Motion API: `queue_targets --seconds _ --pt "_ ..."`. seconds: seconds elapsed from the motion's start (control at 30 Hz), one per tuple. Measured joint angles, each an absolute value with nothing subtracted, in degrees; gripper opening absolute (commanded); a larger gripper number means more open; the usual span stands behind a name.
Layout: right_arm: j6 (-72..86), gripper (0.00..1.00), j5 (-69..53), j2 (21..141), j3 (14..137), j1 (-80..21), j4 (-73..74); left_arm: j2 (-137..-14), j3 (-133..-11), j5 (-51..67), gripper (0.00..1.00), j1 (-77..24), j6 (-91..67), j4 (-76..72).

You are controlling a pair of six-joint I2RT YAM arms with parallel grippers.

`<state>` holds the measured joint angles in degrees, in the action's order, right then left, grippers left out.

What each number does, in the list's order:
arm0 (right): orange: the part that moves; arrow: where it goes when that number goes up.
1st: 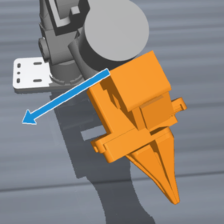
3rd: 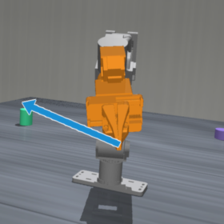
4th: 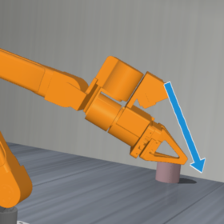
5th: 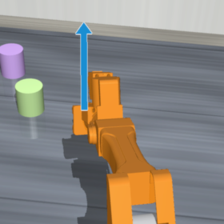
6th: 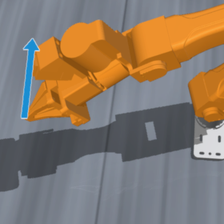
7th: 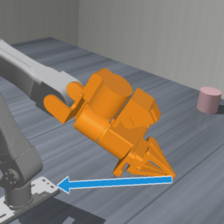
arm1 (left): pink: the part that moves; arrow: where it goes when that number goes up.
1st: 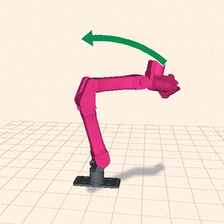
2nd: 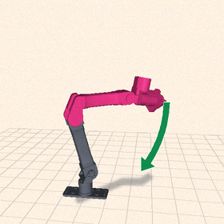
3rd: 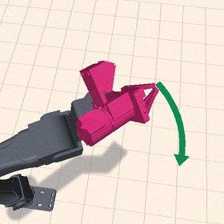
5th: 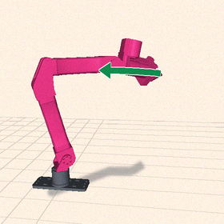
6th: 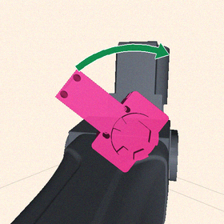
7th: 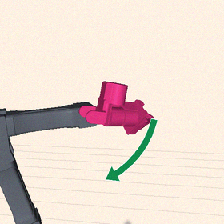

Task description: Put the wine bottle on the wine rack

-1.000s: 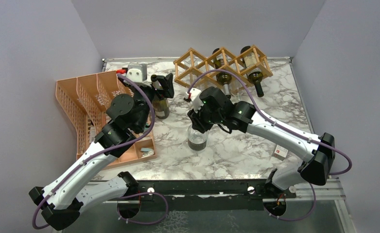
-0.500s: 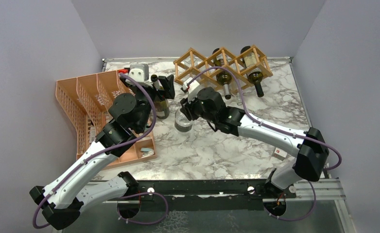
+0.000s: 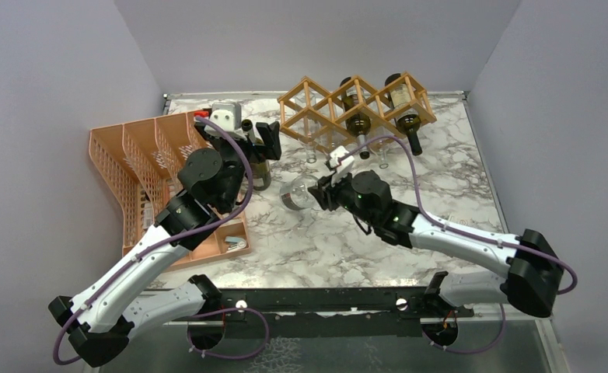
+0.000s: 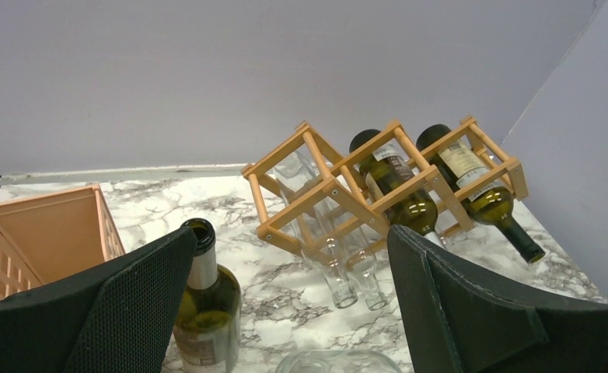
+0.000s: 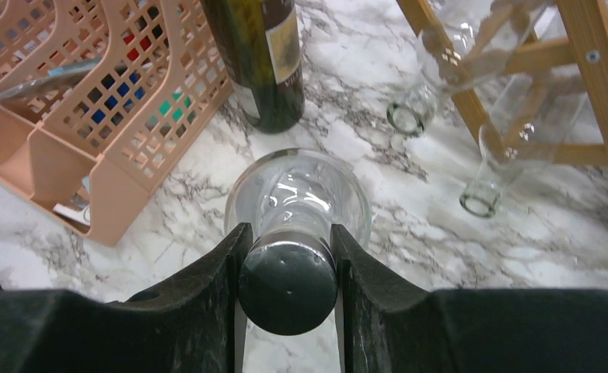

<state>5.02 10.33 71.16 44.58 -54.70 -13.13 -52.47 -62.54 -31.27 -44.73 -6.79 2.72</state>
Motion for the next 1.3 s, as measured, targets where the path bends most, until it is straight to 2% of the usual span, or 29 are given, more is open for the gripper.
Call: queue_targets --seconds 0.13,0.4,1.13,1.3 --pt "7.14 0.01 10.66 64.34 40.86 -54.7 -7.49 -53.54 -61.54 -31.03 0.99 -44.73 -7.05 2.76" --pt "10.59 0.01 10.28 60.07 44.51 -54.7 8.54 -58.54 -59.02 -27.38 0.99 -44.23 -9.37 4.86" --pt "16.56 0.01 3.05 70.74 41.71 -54.76 17.78 -74.67 -52.95 -8.95 0.98 -38.09 -18.9 9.63" --pt "17.17 0.06 2.46 74.67 41.71 -54.81 18.44 -78.54 -52.95 -6.63 0.95 -37.93 -19.35 10.15"
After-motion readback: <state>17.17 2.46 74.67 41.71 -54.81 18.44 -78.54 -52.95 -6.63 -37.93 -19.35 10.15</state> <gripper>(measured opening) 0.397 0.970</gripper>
